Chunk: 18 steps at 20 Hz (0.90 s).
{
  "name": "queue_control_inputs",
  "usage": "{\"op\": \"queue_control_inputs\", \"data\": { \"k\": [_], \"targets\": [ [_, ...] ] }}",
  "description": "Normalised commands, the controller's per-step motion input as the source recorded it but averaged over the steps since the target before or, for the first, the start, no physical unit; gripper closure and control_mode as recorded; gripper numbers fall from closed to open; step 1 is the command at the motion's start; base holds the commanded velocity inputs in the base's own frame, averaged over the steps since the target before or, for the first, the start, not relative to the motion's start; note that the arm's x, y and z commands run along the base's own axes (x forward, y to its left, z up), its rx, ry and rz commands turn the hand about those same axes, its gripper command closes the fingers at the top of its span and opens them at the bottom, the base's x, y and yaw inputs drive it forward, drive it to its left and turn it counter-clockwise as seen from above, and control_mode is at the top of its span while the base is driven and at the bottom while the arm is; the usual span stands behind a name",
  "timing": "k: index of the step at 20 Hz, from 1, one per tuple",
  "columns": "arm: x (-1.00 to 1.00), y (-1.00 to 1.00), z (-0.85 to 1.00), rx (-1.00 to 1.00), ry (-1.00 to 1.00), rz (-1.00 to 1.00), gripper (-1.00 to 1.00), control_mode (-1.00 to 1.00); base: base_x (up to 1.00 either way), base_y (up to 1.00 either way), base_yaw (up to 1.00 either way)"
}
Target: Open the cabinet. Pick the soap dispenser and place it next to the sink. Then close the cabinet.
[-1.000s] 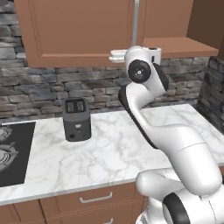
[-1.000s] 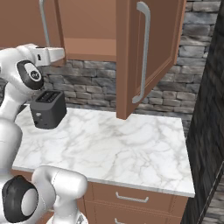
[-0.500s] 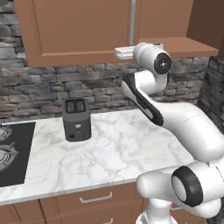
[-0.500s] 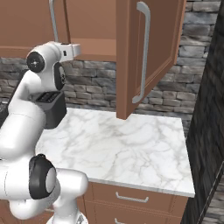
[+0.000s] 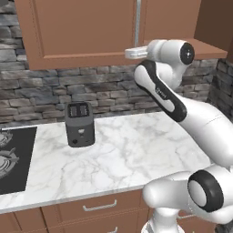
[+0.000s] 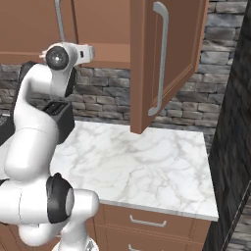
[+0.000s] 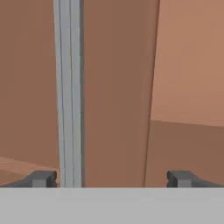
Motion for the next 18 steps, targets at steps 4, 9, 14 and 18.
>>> {"op": "queue_control_inputs", "data": {
  "k": [4, 9, 14, 18],
  "targets": [
    [-0.96, -0.07, 0.18, 0.0, 0.04, 0.01, -1.0, -1.0, 0.0, 0.0, 0.0],
    [-0.91, 0.0, 0.26, 0.0, 0.13, 0.0, -1.0, -1.0, 0.0, 0.0, 0.0],
    [-0.8, -0.02, 0.2, 0.0, 0.3, 0.0, -1.0, -1.0, 0.0, 0.0, 0.0],
    [-0.93, -0.23, 0.12, 0.0, 0.18, 0.0, -1.0, -1.0, 0.0, 0.0, 0.0]
  ]
}}
